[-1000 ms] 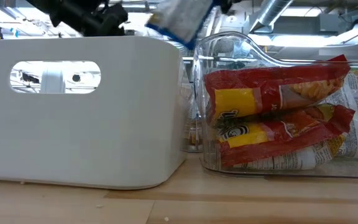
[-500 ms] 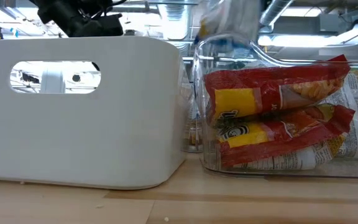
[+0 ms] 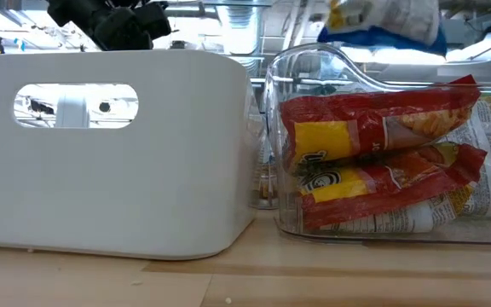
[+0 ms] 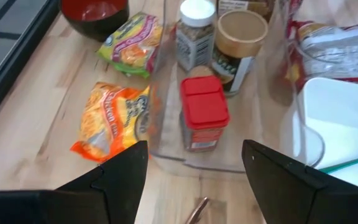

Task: Pick & Place Food Item
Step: Put the blue noodle pack into the bottom transparent bin, then put the top gold spoon into the white bin

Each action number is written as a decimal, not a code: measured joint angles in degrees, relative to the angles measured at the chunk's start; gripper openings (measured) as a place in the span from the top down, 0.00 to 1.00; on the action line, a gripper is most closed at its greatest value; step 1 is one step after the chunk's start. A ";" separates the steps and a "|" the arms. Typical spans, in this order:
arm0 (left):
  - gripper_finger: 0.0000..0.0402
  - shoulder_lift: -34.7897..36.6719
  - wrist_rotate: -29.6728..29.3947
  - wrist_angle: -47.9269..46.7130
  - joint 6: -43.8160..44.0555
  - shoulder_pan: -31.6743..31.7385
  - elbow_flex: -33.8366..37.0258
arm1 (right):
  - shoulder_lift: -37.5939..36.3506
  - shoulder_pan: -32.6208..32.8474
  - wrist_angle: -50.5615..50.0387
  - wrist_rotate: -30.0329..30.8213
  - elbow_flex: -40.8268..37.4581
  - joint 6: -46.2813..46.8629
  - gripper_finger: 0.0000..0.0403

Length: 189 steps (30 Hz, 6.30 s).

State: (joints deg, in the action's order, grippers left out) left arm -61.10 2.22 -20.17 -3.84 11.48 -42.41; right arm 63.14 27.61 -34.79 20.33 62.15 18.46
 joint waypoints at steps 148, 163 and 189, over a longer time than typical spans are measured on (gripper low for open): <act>0.46 5.79 -20.99 2.54 5.71 -8.19 15.12 | -5.70 -16.17 -28.43 41.24 -10.90 22.01 0.56; 0.52 5.51 -17.32 -0.62 -1.04 -5.93 19.39 | -3.51 -16.16 -29.95 41.45 -10.94 22.01 0.56; 0.53 2.53 -21.83 1.83 78.56 -1.58 19.39 | -3.48 -16.12 -29.42 41.27 -10.92 22.06 0.56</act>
State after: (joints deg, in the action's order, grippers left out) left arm -58.57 -19.61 -18.34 74.72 9.90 -23.03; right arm 59.66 11.49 -64.20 61.60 51.22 40.51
